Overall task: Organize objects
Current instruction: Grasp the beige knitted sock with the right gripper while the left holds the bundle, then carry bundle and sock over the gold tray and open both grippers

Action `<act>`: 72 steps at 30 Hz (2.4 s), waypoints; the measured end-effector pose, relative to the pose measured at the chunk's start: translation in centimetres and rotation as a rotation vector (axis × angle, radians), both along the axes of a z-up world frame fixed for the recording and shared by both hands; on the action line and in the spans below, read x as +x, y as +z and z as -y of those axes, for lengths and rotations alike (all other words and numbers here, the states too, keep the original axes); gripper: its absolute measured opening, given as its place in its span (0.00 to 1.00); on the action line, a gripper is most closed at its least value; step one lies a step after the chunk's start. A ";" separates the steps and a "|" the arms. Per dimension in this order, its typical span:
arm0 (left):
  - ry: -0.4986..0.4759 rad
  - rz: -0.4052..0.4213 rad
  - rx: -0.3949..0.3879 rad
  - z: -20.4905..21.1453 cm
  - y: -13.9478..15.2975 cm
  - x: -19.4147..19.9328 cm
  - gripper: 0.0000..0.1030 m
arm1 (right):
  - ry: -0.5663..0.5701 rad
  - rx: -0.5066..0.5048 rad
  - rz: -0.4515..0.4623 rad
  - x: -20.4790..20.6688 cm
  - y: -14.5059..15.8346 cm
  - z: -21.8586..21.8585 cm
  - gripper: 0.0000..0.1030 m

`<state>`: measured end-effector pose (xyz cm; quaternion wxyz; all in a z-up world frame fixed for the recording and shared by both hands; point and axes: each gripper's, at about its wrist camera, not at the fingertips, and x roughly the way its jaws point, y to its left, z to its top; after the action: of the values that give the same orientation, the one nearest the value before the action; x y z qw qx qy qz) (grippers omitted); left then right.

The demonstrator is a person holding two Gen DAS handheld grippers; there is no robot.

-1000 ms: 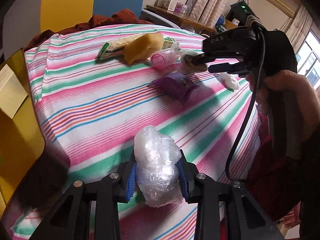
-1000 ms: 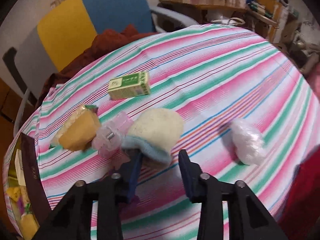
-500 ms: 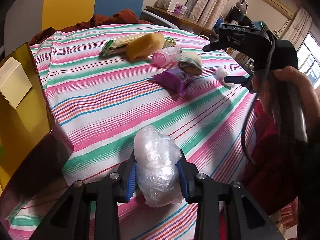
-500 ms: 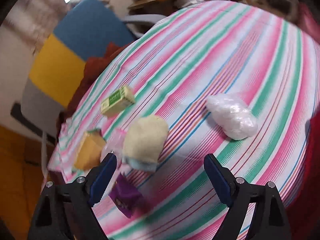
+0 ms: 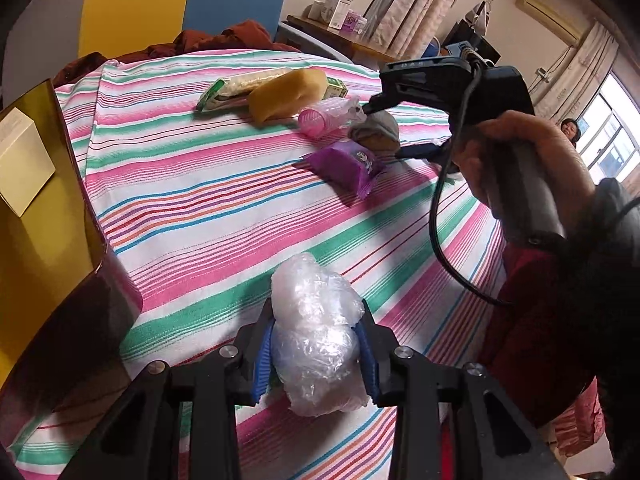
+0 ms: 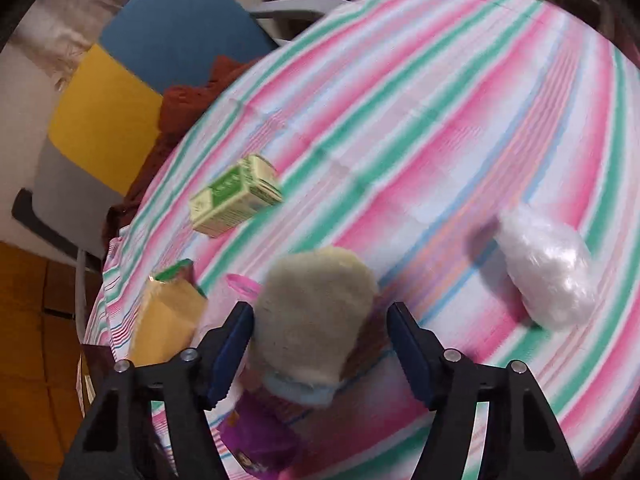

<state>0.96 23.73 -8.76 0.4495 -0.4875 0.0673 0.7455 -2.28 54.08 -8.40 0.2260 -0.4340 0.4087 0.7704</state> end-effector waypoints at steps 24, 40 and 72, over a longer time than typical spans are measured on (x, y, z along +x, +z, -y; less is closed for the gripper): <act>0.091 -0.136 0.140 4.8 7.4 0.7 0.34 | 0.187 0.324 -0.173 5.3 10.3 8.2 0.53; 0.459 -0.162 0.146 16.4 9.3 -5.0 0.35 | 0.645 0.242 -0.301 0.5 12.5 25.0 0.53; 0.724 -0.239 -0.004 22.6 8.5 -4.0 0.57 | 0.774 0.492 -0.216 1.6 10.1 34.4 0.95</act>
<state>-3.06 1.08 -0.24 0.1452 -0.3901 -0.0560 0.9075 -0.65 19.68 1.73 -0.0255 -0.4056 0.0434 0.9127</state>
